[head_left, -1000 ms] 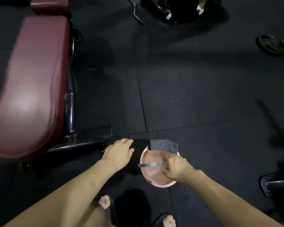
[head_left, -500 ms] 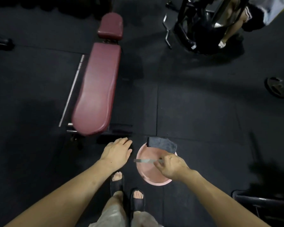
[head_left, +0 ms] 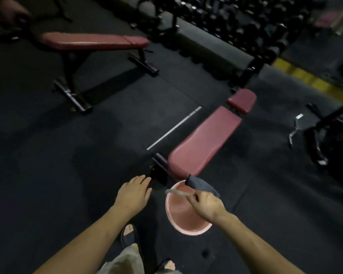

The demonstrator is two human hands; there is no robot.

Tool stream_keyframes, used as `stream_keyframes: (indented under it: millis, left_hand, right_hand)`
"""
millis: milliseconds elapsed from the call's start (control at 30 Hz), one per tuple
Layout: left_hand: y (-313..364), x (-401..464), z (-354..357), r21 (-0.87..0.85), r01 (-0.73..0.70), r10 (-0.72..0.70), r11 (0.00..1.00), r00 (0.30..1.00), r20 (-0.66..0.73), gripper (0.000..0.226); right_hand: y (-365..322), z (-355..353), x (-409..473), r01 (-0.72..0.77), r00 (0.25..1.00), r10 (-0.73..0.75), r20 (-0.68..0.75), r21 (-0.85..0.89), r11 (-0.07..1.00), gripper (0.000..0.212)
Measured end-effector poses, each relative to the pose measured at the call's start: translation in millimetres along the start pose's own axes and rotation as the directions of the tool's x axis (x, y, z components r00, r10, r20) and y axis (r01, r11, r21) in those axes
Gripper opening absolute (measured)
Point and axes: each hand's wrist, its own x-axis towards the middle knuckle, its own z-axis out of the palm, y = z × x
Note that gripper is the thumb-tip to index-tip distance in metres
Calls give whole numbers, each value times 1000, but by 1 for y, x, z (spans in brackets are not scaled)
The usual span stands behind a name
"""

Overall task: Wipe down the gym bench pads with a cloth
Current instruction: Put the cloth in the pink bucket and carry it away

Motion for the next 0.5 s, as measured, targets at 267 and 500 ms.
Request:
stream_keyframes:
  millis: [267,500]
  left_hand:
    - [-154,-15,-37,-82,235,-238,969,970,-38,54]
    - [-307,-8,-90,-137,384,-394,913,917,-60,54]
  right_hand:
    - [-174,-5,82,132,988,-119,100,-132,982,48]
    - [-348,-8,160,231,965,-202,170,-171,958,50]
